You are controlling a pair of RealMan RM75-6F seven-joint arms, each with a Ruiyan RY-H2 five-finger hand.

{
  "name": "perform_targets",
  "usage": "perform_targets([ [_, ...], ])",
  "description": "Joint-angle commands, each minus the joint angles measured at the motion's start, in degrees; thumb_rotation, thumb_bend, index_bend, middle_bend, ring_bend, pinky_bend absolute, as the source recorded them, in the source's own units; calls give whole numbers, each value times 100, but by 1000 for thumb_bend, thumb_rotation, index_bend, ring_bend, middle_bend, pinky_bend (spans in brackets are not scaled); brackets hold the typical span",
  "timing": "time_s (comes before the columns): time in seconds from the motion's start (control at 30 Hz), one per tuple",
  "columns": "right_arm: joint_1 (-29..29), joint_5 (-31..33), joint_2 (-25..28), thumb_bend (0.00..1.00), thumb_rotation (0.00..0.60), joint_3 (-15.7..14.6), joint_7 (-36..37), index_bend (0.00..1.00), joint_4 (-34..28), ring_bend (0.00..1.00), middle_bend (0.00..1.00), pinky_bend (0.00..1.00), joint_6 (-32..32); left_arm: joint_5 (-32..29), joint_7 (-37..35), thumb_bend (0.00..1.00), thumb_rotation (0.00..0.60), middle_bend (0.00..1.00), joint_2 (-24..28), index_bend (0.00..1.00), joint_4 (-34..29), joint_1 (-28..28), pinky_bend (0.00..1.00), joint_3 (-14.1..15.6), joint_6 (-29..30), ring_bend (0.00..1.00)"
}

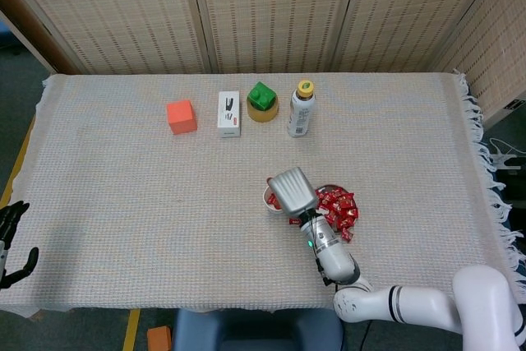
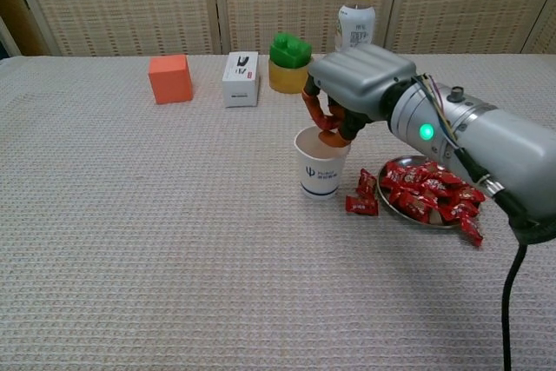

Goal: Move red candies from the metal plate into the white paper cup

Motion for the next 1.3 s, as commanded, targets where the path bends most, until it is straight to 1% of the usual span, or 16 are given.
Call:
perform_targets([
  [0.03,34,73,-13,295,600,-34,-26,560,32,689,738,874,-31,2,-25,467,600,19,7,0,10,-6,213,-3,-7,0],
  [0.13,56,117,22,295,600,-62,-19,450,6,675,727,874,-43,13,-28,466,600,19,7,0,12,-20,213,2,-31,0],
  [0.2,66,153,44,295,600,-77,-23,381,-24,667,688,874,-44,15,-24,466,600,19,5,0,13,-24,214,7,-42,0],
  [0.27,73,204,83,295,600,-105,-53,346,-79,662,656,874,-36,14,-26,466,600,19,6,0,8,-19,213,7,-34,0],
  [0.37,72,236,146,295,600,-162,-90,318,-159,660,636,874,-5,28,-40,465,600,19,7,0,5,-5,213,7,2,0],
  [0.5,61,224,241,295,600,-251,-95,319,-272,660,633,874,21,33,-38,467,600,19,7,0,5,-8,214,11,-5,0],
  [0.6,14,97,357,295,600,-303,14,317,-408,658,629,874,100,35,-48,466,600,23,12,0,5,-4,214,10,7,0],
  [0.7,-118,-164,558,295,600,-370,297,276,-602,639,597,873,240,34,-62,465,600,28,15,0,10,1,214,7,18,0],
  [0.8,-334,-537,865,295,600,-571,646,191,-762,607,541,869,380,31,-48,466,600,28,9,0,8,-7,214,4,7,0],
  [0.87,-463,-744,1055,295,600,-738,832,165,-842,592,523,867,411,34,-30,466,600,29,4,0,3,-11,214,7,2,0],
  [0.93,-603,-1021,1294,295,600,-968,1065,162,-931,588,519,866,399,30,4,466,600,29,-6,0,-3,-9,214,7,5,0],
  [1.0,-718,-1305,1492,295,600,-1217,1159,184,-963,612,548,870,399,22,33,466,600,29,-16,0,-9,-11,214,6,-1,0],
  [1.07,-803,-1392,1602,295,600,-1388,1066,222,-980,685,635,902,394,20,62,467,600,29,-23,0,-17,-15,214,9,-11,0],
  [1.1,-831,-1392,1633,295,600,-1441,990,227,-992,705,657,916,387,22,79,467,600,29,-27,0,-21,-17,214,12,-15,0],
  [1.2,-878,-1156,1639,295,600,-1492,705,220,-998,767,721,971,280,42,144,467,600,29,-38,0,-43,-19,215,31,-26,0],
  [1.3,-854,-840,1571,286,600,-1421,518,205,-976,797,753,995,154,54,164,466,600,29,-40,0,-50,-7,215,41,-7,0],
])
